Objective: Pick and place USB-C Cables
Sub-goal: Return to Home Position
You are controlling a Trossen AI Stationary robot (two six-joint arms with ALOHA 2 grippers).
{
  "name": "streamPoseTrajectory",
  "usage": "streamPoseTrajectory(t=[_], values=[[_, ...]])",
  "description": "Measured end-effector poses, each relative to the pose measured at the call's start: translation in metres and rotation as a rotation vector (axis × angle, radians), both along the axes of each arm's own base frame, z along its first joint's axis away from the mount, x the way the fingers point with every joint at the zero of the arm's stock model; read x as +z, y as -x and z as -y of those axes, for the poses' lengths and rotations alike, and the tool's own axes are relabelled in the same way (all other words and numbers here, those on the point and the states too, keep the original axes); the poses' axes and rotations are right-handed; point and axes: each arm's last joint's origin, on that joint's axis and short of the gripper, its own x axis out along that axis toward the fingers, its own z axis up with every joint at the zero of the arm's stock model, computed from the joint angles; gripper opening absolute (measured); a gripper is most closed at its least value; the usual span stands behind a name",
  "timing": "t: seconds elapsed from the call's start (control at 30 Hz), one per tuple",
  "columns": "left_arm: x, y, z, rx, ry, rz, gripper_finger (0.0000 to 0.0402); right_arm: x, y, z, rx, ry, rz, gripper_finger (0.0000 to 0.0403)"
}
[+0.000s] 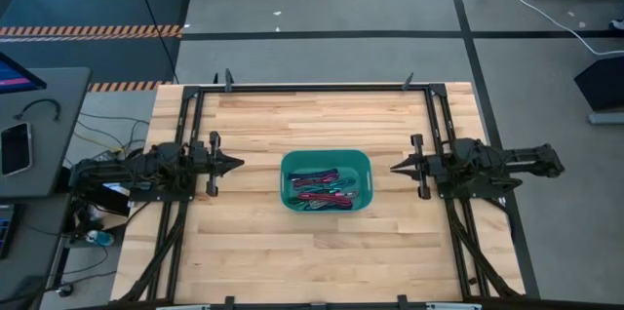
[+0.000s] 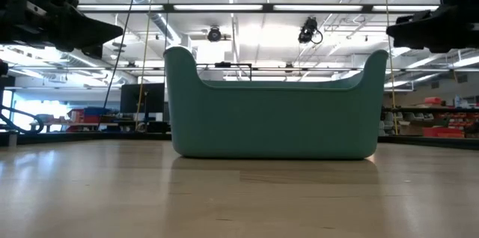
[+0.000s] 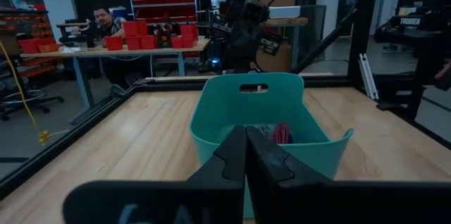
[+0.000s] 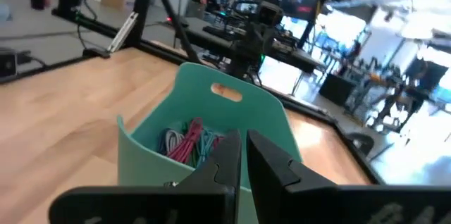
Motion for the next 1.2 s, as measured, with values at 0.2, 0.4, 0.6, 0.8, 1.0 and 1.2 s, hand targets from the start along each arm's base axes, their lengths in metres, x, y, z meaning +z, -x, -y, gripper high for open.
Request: streamPoseTrajectory(t=[0.2, 0.4, 0.6, 0.8, 1.0, 1.2], values=[[0.0, 0.0, 0.0, 0.0, 0.003, 0.0, 0.0007, -0.0001, -0.0002, 0.0041, -0.064, -0.182, -0.013, 0.0031], [0.0, 0.0, 0.0, 0.0, -0.017, -0.002, 0.0007, -0.0001, -0.0002, 0.0048, -0.073, -0.229, -0.016, 0.0031], [-0.0001, 0.0, 0.0, 0.001, -0.041, -0.004, 0.0007, -0.0001, -0.0002, 0.0052, -0.082, -0.335, -0.022, 0.0031], [-0.0001, 0.0, 0.0, -0.001, 0.004, -0.001, 0.0007, -0.0001, -0.0002, 0.0055, -0.091, -0.361, -0.022, 0.0031], [-0.0001, 0.0, 0.0, -0.001, -0.004, -0.001, 0.0007, -0.0002, -0.0002, 0.0059, -0.108, -0.428, -0.023, 0.0031], [-0.0002, 0.0, 0.0, -0.001, -0.005, -0.002, 0.0007, -0.0003, -0.0002, 0.0066, -0.133, -0.487, -0.022, 0.0031]])
